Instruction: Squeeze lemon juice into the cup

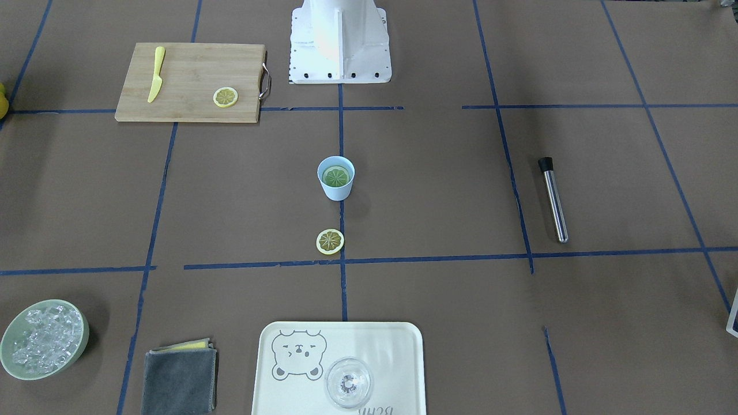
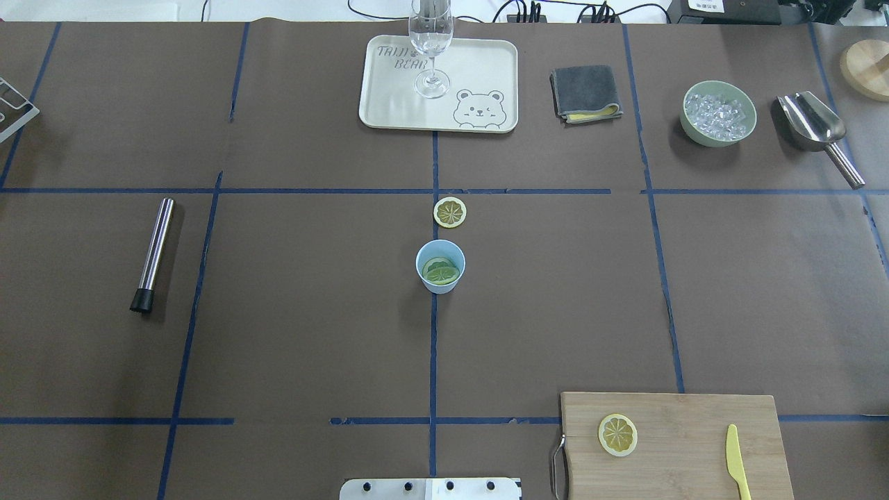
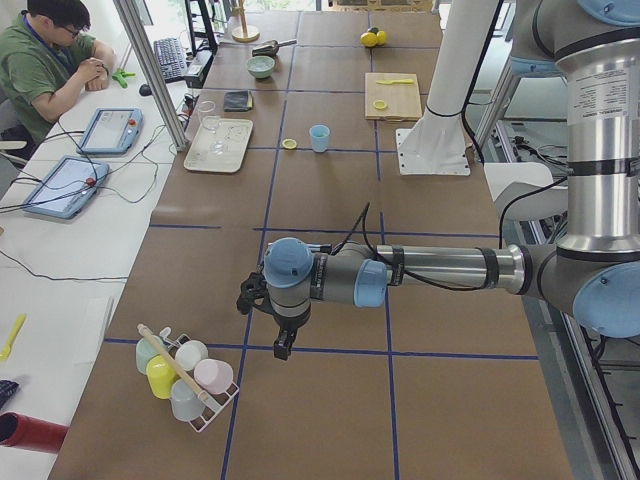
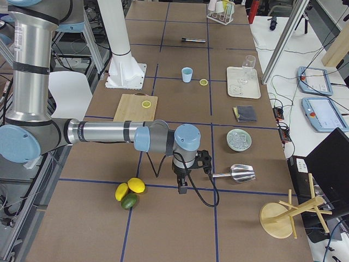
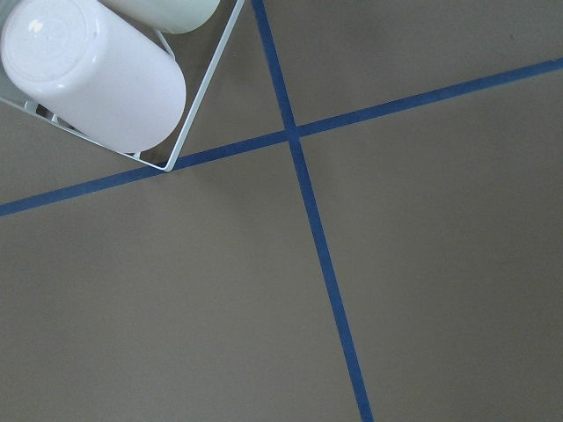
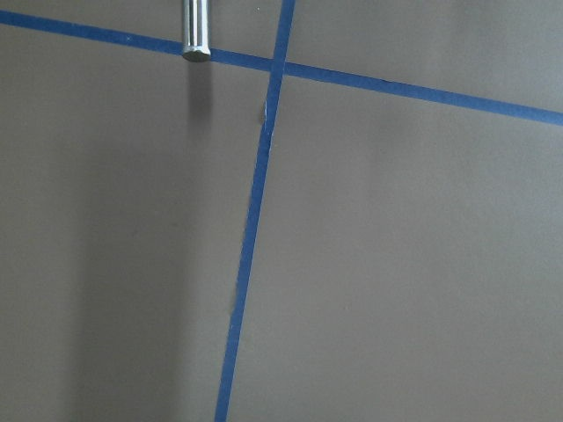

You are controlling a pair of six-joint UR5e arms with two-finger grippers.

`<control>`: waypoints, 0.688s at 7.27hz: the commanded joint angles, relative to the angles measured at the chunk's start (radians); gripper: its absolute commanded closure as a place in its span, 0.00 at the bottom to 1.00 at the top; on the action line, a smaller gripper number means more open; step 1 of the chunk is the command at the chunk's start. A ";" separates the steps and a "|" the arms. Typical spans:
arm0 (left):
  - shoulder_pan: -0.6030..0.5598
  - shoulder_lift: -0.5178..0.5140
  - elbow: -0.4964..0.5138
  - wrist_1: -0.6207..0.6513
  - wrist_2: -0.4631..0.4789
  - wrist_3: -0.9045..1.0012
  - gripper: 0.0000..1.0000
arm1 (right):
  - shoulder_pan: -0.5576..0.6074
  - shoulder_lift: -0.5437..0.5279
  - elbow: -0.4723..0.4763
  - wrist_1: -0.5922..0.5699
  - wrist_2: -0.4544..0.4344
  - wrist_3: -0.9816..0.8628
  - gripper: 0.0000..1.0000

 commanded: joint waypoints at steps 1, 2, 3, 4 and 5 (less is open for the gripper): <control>0.000 0.000 -0.001 0.000 0.000 -0.001 0.00 | 0.000 0.001 0.010 0.000 0.026 0.060 0.00; 0.000 0.000 -0.001 0.000 0.000 -0.001 0.00 | 0.000 0.004 0.013 0.001 0.026 0.063 0.00; 0.000 0.000 -0.001 0.000 0.000 -0.001 0.00 | 0.000 0.004 0.015 0.003 0.026 0.063 0.00; 0.000 -0.002 -0.001 0.000 0.000 0.001 0.00 | 0.000 0.004 0.018 0.001 0.026 0.063 0.00; 0.000 -0.002 -0.001 -0.002 0.000 0.000 0.00 | 0.000 0.002 0.016 0.001 0.026 0.063 0.00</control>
